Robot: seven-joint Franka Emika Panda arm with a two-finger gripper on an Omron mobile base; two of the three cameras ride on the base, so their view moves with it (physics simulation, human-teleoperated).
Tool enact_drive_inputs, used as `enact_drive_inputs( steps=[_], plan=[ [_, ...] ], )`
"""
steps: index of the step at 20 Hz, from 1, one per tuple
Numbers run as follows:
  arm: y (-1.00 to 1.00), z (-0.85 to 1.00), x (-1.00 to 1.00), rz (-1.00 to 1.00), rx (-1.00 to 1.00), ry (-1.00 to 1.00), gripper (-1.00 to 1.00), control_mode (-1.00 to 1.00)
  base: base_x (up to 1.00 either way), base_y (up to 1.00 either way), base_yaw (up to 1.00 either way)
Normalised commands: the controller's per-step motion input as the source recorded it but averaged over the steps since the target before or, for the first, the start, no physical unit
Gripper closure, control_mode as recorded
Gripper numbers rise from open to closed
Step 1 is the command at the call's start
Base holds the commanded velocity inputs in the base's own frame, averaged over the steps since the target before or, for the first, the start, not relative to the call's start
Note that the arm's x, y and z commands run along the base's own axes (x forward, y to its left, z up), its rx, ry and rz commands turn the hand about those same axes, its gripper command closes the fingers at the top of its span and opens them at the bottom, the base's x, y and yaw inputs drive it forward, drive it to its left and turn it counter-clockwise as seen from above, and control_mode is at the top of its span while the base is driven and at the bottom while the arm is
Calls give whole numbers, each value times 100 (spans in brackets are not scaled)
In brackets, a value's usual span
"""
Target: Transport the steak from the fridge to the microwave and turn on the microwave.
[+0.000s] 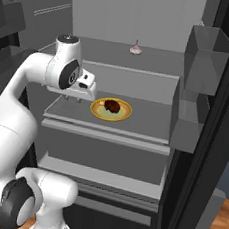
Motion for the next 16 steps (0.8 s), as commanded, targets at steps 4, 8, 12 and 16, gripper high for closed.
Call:
enact_drive_inputs(
  steps=[4, 8, 12, 16],
  plan=[
    [-1, -7, -4, 1, 0, -7, -100, -100, 0, 0, 0],
    [-21, -4, -10, 5, -1, -20, -100, -100, 0, 0, 0],
    [-39, -6, 0, 1, -5, -16, -100, -100, 0, 0, 0],
    [-36, -8, 0, 3, -4, -13, -100, -100, 0, 0, 0]
  ],
)
